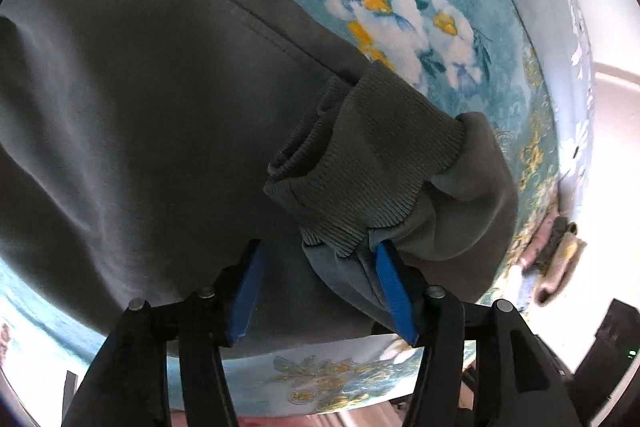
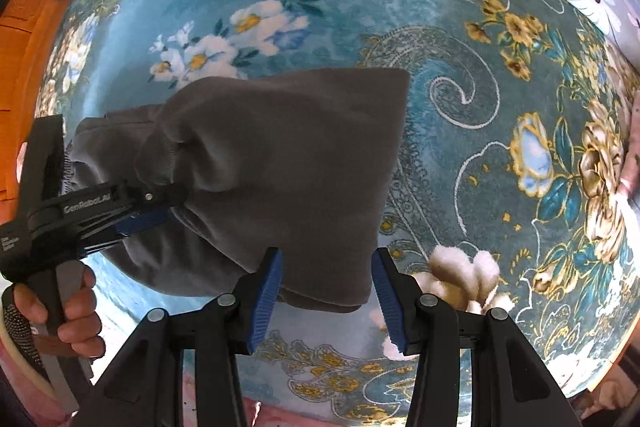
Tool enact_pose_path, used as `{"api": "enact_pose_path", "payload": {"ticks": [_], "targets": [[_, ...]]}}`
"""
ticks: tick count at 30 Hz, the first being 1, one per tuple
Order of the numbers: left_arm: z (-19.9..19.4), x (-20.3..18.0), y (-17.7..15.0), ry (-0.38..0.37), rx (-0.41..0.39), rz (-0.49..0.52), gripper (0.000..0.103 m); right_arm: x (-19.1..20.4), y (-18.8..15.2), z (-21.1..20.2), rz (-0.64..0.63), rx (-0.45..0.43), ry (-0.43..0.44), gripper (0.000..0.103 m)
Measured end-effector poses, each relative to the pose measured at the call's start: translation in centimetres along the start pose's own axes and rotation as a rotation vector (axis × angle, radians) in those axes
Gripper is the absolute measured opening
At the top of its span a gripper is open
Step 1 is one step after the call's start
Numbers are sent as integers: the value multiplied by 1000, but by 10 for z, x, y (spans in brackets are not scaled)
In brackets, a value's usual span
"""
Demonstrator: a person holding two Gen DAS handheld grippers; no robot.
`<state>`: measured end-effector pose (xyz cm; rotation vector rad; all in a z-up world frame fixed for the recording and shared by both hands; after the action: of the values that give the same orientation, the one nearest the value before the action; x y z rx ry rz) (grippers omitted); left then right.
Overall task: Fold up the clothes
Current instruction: 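Fold the ribbed cuffs with the left gripper over toward the waistband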
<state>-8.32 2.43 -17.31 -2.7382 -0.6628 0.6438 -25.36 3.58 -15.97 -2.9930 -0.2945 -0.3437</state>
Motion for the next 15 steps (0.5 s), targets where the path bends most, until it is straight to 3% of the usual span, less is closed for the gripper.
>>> {"api": "enact_pose_path", "payload": {"ticks": [4, 6, 7, 8, 11, 15], "targets": [[6, 16, 5, -155, -3, -115, 59, 5, 1, 1, -13, 5, 1, 50], [10, 20, 6, -196, -4, -151, 58, 6, 1, 0, -19, 5, -3, 50], [11, 19, 6, -205, -7, -156, 56, 6, 1, 0, -23, 5, -5, 50], [12, 19, 6, -214, -10, -161, 44, 7, 2, -1, -26, 5, -7, 50], [5, 11, 3, -213, -34, -131, 29, 7, 3, -2, -24, 5, -7, 50], [-31, -6, -9, -237, -85, -5, 25, 10, 5, -6, -28, -3, 1, 50]]}}
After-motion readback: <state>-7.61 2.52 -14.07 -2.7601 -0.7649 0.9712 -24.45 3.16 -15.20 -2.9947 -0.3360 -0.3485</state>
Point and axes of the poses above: each gripper's, at about its wrist camera, not at the fingertips, and z roughly the way its jaws point, x to its left, y to its top, the point moved 3 cm from there along z, roughly the way its jaws point, and after that the axes turned 5 degrees about -y, right-handed, at the moved point
